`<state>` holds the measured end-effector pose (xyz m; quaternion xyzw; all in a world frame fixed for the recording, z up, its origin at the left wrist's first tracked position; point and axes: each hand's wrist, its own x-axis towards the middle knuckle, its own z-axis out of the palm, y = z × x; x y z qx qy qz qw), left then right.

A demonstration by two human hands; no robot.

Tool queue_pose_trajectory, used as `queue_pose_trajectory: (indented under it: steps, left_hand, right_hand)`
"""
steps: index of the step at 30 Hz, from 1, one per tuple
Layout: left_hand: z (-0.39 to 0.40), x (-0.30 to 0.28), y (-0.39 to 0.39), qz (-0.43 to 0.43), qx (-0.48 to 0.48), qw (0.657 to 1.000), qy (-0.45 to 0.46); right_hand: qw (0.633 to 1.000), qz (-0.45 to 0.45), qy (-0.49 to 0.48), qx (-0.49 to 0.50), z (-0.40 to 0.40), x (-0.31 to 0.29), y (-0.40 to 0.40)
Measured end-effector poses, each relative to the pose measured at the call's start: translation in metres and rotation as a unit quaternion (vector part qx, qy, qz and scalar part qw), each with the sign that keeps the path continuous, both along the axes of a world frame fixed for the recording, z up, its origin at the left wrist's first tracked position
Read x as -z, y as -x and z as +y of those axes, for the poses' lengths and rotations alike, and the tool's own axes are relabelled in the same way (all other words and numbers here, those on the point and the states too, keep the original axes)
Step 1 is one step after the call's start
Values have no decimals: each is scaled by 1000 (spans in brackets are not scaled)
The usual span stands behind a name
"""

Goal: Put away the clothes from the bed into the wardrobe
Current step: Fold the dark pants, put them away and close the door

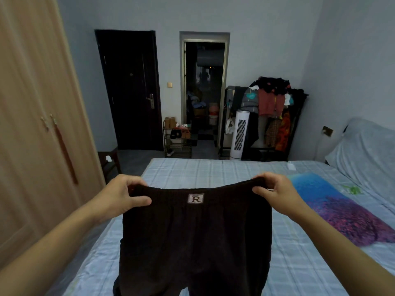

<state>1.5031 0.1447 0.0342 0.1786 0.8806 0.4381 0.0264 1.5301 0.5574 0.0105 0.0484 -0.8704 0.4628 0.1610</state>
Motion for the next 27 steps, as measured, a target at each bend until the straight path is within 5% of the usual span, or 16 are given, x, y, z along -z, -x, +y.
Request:
queue_pose_trajectory:
  steps: [8, 11, 18, 27]
  left_hand:
    - [-3, 22, 4, -141, 87, 975, -149]
    - [6, 24, 9, -184, 41, 964, -189]
    - [78, 22, 49, -31, -298, 950, -85]
    - [155, 44, -8, 29, -233, 960, -149]
  right_hand:
    - [985, -91, 130, -60, 4, 17, -5]
    - [977, -129, 163, -42, 3, 20, 2]
    - [980, -92, 80, 158, -56, 16, 50]
    - [977, -43, 181, 105, -124, 36, 3]
